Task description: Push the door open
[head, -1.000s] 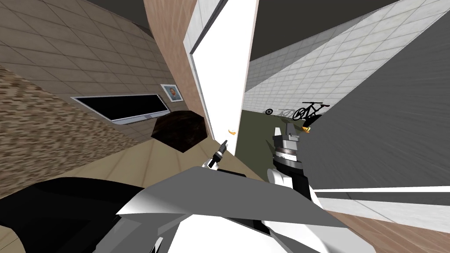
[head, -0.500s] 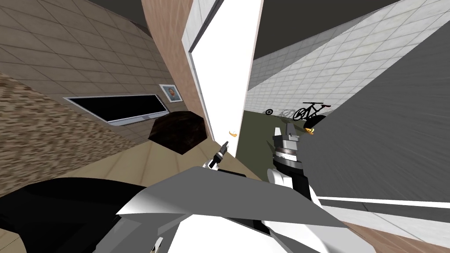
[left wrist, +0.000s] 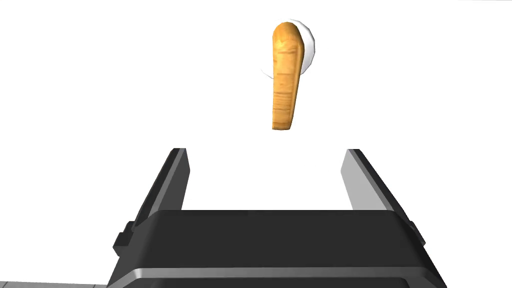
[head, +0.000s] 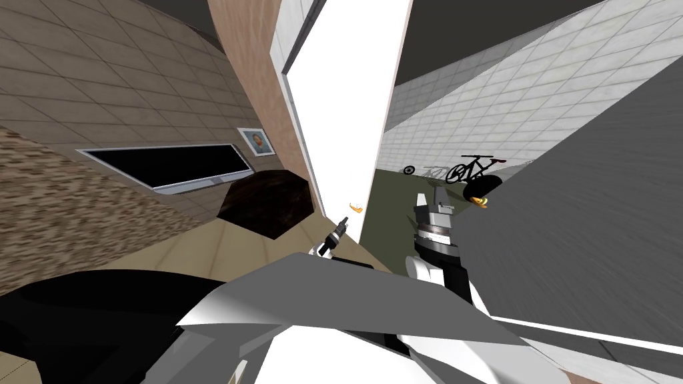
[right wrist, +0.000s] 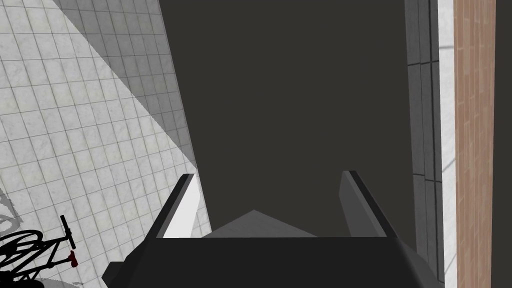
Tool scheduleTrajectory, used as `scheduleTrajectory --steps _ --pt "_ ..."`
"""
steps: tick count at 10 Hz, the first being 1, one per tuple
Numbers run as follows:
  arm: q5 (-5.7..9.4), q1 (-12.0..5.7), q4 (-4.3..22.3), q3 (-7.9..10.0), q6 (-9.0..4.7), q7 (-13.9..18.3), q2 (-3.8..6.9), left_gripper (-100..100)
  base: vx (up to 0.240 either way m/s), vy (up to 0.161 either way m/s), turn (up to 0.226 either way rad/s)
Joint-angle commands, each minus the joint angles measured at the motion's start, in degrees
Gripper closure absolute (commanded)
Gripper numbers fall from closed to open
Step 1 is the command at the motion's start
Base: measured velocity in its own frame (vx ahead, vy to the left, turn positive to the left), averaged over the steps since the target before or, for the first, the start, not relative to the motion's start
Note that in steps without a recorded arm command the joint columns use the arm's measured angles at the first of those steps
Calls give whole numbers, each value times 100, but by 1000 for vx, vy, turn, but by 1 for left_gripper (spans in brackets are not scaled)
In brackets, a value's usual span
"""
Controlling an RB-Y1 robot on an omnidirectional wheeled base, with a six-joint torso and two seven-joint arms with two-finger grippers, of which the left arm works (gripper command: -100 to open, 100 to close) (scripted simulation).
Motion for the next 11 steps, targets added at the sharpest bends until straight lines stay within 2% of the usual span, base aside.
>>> scheduleTrajectory --steps 1,4,5,11 --pt "-14 -60 172 -26 -51 25 -10 -100 93 64 -13" --pt "-54 -192 511 -100 -117 82 -45 -100 89 54 -12" --pt "-47 -153 411 -88 -87 72 -29 -100 38 29 -6" --pt "-6 -179 543 4 -125 -30 -82 -100 153 -79 -31"
